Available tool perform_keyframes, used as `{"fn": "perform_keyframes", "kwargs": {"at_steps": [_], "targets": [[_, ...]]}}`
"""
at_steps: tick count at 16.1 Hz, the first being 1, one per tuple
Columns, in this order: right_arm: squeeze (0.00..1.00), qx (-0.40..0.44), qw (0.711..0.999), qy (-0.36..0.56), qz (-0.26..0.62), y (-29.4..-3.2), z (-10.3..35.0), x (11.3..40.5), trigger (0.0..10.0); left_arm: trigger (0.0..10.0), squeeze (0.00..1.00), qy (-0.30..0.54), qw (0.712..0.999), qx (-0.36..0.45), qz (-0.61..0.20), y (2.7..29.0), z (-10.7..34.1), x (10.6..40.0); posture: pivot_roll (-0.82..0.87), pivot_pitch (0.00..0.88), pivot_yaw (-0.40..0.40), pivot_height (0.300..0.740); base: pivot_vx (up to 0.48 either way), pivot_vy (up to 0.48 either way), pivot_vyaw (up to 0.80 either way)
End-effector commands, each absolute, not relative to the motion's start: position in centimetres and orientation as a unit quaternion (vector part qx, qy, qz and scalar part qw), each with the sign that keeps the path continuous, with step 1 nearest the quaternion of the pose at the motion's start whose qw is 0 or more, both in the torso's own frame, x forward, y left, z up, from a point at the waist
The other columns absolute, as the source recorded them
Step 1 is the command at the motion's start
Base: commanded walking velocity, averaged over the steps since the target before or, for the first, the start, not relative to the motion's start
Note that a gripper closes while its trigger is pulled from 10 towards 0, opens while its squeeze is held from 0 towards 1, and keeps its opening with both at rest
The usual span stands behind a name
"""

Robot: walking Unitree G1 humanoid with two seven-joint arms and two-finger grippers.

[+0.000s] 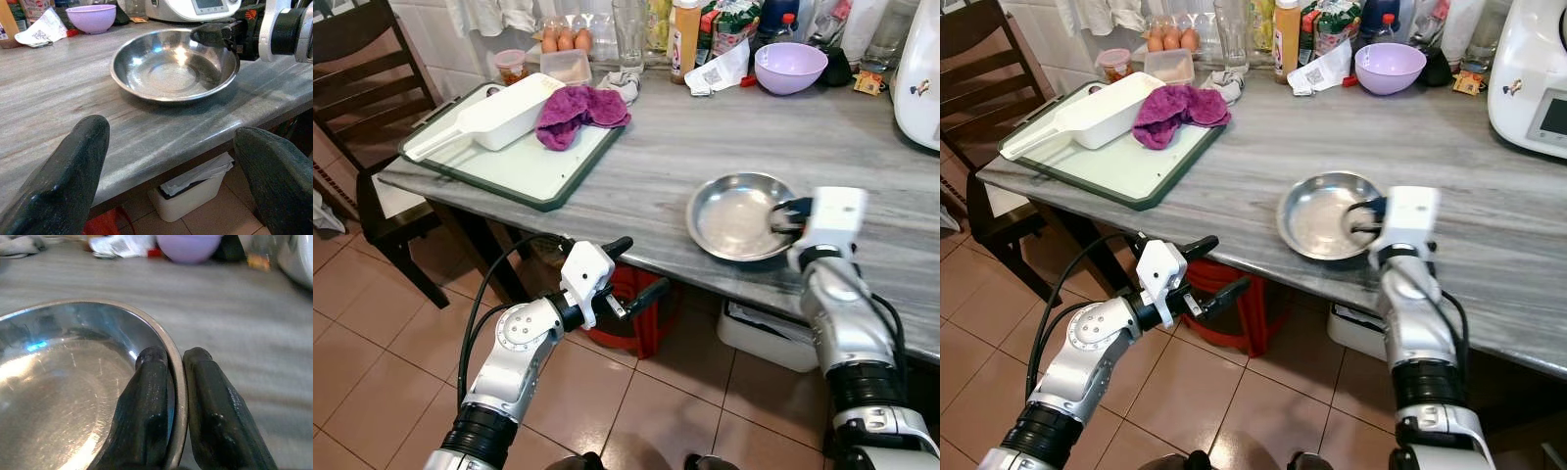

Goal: Setting the table

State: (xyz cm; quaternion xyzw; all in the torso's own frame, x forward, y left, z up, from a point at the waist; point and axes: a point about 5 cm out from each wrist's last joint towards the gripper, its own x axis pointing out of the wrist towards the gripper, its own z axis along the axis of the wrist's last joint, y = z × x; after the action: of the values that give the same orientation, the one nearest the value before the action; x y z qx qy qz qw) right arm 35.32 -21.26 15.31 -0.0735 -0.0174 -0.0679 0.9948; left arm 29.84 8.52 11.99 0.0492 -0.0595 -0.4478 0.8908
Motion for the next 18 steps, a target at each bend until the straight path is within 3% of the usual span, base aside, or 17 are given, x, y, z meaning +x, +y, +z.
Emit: {"fn": "perform_keyframes", "kwargs": {"at_steps": [1, 3, 9, 13, 18], "targets": [[0.0, -0.123, 0.989, -0.014, -0.081, -21.5, 15.1, 35.2, 0.0, 10.0, 1.0, -0.056, 0.892, 0.057, -0.446, 8.7, 11.7, 29.7, -0.12, 0.114, 0.096, 0.74, 0.0, 0.0, 0.0], [0.0, -0.132, 0.988, -0.006, -0.077, -21.2, 14.7, 35.2, 10.0, 10.0, 1.0, -0.057, 0.893, 0.058, -0.443, 8.7, 11.8, 29.8, -0.13, 0.118, 0.098, 0.74, 0.0, 0.0, 0.0], [0.0, -0.03, 0.994, -0.054, -0.088, -20.7, 15.2, 33.0, 10.0, 10.0, 1.0, -0.064, 0.907, 0.065, -0.411, 9.0, 11.8, 29.9, -0.13, 0.12, 0.094, 0.74, 0.0, 0.0, 0.0], [0.0, -0.016, 0.991, -0.032, -0.133, -21.9, 13.4, 30.2, 10.0, 10.0, 1.0, -0.066, 0.911, 0.065, -0.402, 8.8, 11.6, 29.8, -0.14, 0.122, 0.098, 0.74, 0.0, 0.0, 0.0], [0.0, -0.001, 0.983, -0.017, -0.182, -23.5, 12.9, 29.1, 10.0, 10.0, 1.0, -0.07, 0.913, 0.064, -0.396, 8.6, 11.6, 29.9, -0.16, 0.123, 0.102, 0.74, 0.0, 0.0, 0.0]]}}
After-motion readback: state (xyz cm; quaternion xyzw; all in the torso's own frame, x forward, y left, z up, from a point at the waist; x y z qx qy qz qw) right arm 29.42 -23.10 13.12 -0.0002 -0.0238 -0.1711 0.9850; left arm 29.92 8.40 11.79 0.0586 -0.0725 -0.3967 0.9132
